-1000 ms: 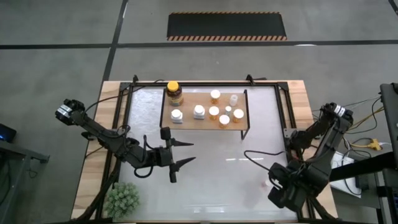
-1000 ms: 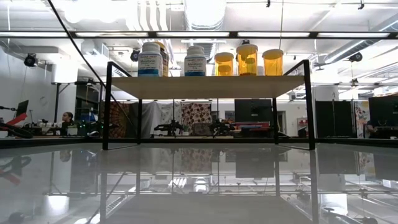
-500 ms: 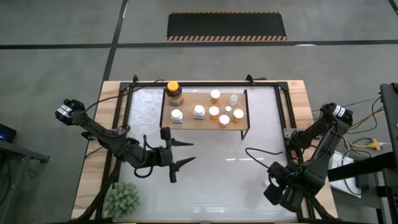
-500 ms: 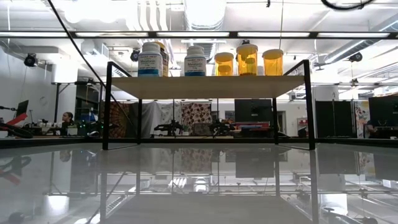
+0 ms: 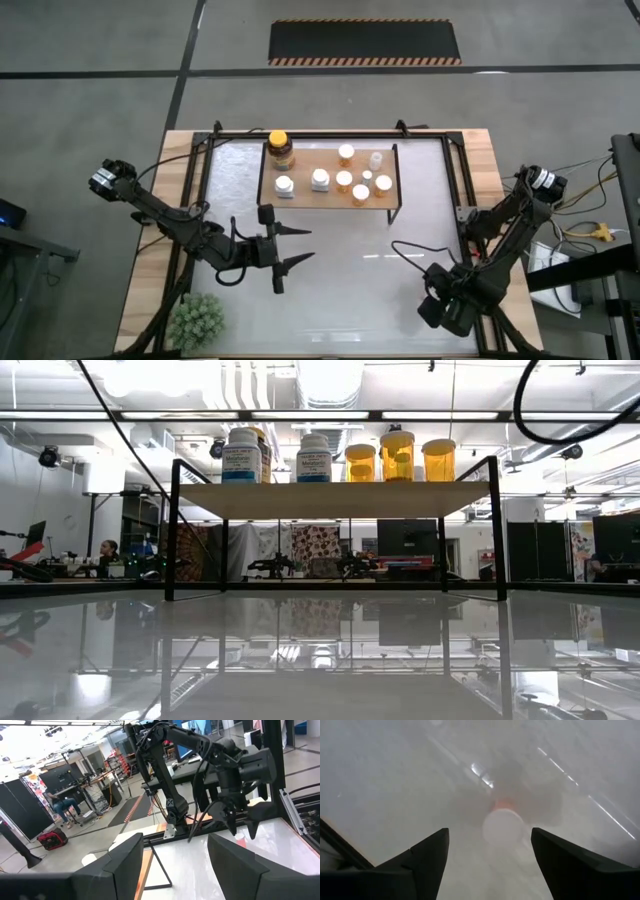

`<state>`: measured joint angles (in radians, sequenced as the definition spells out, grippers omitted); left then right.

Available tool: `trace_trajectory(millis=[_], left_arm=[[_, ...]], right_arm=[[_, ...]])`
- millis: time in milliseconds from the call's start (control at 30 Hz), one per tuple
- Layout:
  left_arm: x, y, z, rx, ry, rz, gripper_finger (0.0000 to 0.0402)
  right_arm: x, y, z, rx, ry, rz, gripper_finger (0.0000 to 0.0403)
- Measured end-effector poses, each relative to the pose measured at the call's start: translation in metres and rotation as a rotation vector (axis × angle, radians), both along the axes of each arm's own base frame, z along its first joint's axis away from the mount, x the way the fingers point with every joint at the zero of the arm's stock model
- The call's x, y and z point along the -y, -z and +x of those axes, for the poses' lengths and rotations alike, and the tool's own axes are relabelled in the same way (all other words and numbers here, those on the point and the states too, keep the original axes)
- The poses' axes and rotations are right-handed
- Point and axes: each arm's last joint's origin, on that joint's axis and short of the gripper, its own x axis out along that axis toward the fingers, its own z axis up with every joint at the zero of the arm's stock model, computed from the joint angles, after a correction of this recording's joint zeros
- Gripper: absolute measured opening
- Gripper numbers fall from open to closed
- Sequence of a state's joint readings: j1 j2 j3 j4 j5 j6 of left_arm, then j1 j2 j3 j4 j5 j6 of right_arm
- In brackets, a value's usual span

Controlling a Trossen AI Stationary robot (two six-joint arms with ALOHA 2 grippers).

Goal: Pick and place medicine bottles onto shelf by color
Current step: Put the pink pill bottle on the shelf

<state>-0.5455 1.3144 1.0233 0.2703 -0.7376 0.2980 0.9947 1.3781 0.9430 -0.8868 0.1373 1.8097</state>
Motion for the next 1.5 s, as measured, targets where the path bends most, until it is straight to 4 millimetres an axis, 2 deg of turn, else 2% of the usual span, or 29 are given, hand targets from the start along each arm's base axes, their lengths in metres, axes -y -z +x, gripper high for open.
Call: trace_trajectory(millis=[433, 800, 1033, 1233, 1500], left_arm=[[0.0, 0.0, 0.0, -0.001, 0.0, 0.002, 0.0206], [0.0, 0.0, 0.0, -0.001, 0.0, 0.001, 0.0206], [0.0, 0.0, 0.0, -0.003, 0.0, 0.006, 0.0206], [0.0, 0.0, 0.0, -0.003, 0.0, 0.007, 0.0206], [0.0, 0.004, 0.0, -0.013, 0.0, 0.01, 0.0206]], right_arm=[[0.008, 0.016, -0.003, 0.021, 0.011, -0.052, 0.0258], [0.006, 0.016, -0.002, 0.035, 0.005, -0.031, 0.0158], [0.003, 0.008, 0.0, 0.051, -0.008, -0.012, 0.0118], [0.005, -0.012, 0.018, 0.105, -0.023, -0.012, 0.0118], [0.026, -0.034, 0.059, 0.223, -0.173, -0.109, 0.0118]])
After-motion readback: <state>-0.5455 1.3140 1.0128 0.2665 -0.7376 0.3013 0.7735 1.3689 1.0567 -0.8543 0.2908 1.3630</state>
